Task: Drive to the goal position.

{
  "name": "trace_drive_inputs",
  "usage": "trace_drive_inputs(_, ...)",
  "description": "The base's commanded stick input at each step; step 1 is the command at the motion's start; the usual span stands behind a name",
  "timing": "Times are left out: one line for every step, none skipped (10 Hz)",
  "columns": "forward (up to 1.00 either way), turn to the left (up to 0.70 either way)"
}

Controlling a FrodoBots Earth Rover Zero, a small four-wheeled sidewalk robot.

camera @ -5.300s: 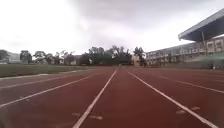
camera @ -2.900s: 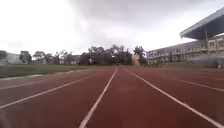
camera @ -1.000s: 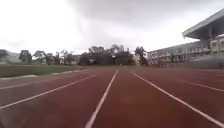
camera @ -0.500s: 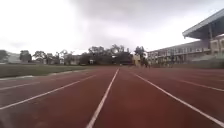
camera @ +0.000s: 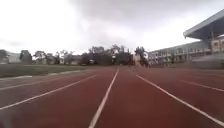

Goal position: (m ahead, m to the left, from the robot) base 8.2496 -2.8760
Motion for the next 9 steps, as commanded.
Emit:
trace_drive_inputs(0.45, 0.00)
trace_drive_inputs(0.45, 0.00)
trace_drive_inputs(0.45, 0.00)
trace_drive_inputs(0.45, 0.00)
trace_drive_inputs(0.45, 0.00)
trace_drive_inputs(0.45, 0.00)
trace_drive_inputs(0.45, -0.16)
trace_drive_inputs(0.45, -0.27)
trace_drive_inputs(0.45, -0.27)
